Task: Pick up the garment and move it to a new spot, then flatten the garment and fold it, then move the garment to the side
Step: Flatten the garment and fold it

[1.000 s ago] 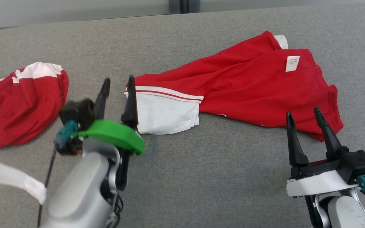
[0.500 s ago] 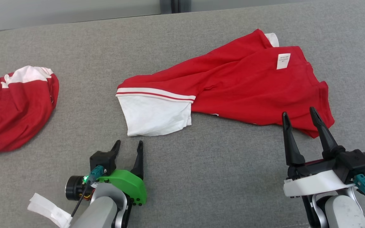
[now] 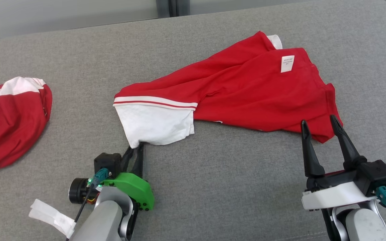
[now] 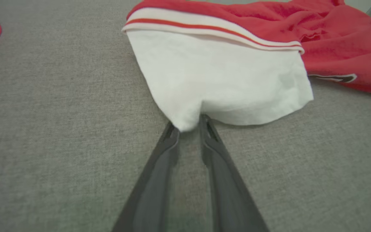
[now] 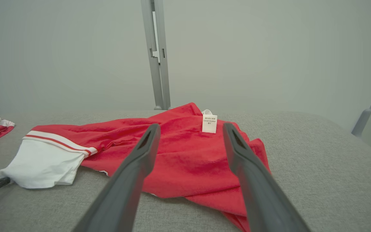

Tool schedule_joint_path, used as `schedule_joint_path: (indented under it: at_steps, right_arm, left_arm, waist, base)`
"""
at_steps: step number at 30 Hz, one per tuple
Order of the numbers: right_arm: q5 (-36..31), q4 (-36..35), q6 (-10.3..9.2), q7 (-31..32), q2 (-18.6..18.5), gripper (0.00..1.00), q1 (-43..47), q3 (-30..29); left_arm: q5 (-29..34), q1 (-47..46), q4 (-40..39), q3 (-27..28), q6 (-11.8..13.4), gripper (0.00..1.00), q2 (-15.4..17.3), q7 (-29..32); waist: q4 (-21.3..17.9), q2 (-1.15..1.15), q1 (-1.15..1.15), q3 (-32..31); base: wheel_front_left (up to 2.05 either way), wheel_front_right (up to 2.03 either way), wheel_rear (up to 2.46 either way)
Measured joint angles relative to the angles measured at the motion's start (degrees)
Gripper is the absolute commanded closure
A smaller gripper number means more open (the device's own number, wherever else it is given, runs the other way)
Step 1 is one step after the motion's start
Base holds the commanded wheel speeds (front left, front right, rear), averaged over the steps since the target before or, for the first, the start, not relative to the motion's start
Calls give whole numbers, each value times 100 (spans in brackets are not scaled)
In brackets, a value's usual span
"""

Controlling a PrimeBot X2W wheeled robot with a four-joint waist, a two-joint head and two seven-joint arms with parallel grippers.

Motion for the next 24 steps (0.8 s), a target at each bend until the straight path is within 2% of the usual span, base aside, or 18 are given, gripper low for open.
schedule_joint_path:
  at_steps: [8, 12, 16, 18, 20, 24]
  right_arm:
    - [-52, -51, 0, 0, -1, 0, 85, -99]
    - [11, 34, 0, 0, -43, 0, 94, -155]
    - [656, 409, 0, -1, -311, 0, -63, -219]
    - [1115, 795, 0, 0, -613, 0, -229, -158]
    - [1559, 1188, 0, 71, -1098, 0, -460, 41]
    - [2324, 1358, 0, 902, -2316, 0, -1354, 606]
  left_arm:
    - [-111, 287, 20, 315, -393, 100, -82, -1]
    - [-190, 398, -58, 292, -557, 100, 27, 100]
    - [-182, 402, -307, 289, -547, 100, 268, 289]
    - [-132, 401, -428, 290, -475, 100, 372, 349]
    - [-90, 398, -533, 298, -397, 100, 475, 400]
    - [-87, 391, -795, 315, -327, 100, 559, 478]
  waist:
    - [161, 0, 0, -78]
    - [290, 0, 0, -102]
    - [413, 0, 0, -76]
    - [451, 0, 0, -32]
    - [470, 0, 0, 28]
    - [490, 0, 0, 175]
  base:
    - [0, 0, 0]
    - [0, 0, 0]
    - [0, 0, 0]
    - [0, 0, 0]
    - [0, 0, 0]
    - [0, 0, 0]
